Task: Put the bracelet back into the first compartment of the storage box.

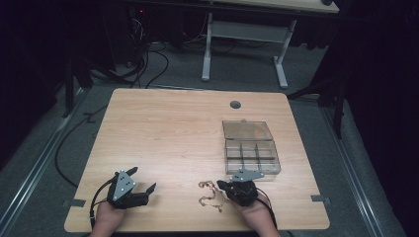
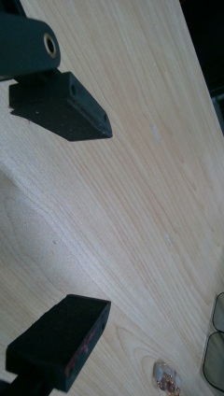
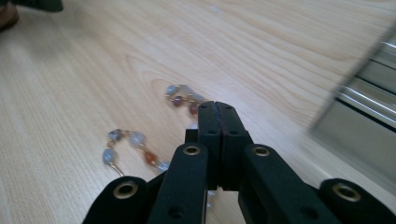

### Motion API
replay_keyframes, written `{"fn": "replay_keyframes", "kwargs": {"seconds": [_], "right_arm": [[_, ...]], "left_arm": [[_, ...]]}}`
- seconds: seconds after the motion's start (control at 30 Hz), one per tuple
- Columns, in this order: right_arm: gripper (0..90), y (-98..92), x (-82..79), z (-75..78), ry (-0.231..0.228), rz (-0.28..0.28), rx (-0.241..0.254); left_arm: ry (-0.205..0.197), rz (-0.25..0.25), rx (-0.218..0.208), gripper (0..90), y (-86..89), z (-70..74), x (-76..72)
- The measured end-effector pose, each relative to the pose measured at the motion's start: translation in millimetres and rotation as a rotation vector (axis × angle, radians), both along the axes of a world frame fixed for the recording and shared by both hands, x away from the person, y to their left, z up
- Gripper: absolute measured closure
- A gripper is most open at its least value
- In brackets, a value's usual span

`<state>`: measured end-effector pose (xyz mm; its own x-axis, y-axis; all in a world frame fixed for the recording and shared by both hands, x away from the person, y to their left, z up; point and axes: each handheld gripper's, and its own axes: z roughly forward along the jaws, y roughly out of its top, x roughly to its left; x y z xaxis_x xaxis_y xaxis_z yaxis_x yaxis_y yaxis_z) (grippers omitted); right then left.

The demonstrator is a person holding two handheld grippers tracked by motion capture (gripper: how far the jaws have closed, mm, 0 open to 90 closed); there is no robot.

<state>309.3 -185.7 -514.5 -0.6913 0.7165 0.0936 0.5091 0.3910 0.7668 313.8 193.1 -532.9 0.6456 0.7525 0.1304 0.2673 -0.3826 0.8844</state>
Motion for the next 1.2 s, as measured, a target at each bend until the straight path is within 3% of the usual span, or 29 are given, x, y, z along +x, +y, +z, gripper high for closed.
{"fn": "replay_keyframes", "kwargs": {"seconds": [0.17, 0.3, 0.47, 0.97, 1.2], "right_arm": [[89.9, 22.2, 0.3, -7.6, 0.012, 0.079, -0.061], [89.9, 26.7, -1.0, -11.7, 0.012, 0.081, -0.109], [89.9, 19.1, -2.9, -11.8, 0.021, 0.066, -0.11], [89.8, -43.3, -31.1, -13.7, 0.023, -0.07, -0.088], [89.7, -81.6, -41.2, -14.1, 0.025, -0.183, -0.075]], "left_arm": [[-0.004, 0.002, 0.005, 15.4, -0.7, -0.1, -0.3], [-0.006, 0.001, 0.005, 15.4, -0.8, -0.2, -0.5], [-0.006, 0.0, 0.006, 15.4, -0.8, -0.2, -0.6], [-0.005, -0.003, 0.007, 15.4, -1.0, -0.2, -0.6], [-0.007, -0.002, 0.008, 15.4, -1.1, -0.2, -0.7]]}}
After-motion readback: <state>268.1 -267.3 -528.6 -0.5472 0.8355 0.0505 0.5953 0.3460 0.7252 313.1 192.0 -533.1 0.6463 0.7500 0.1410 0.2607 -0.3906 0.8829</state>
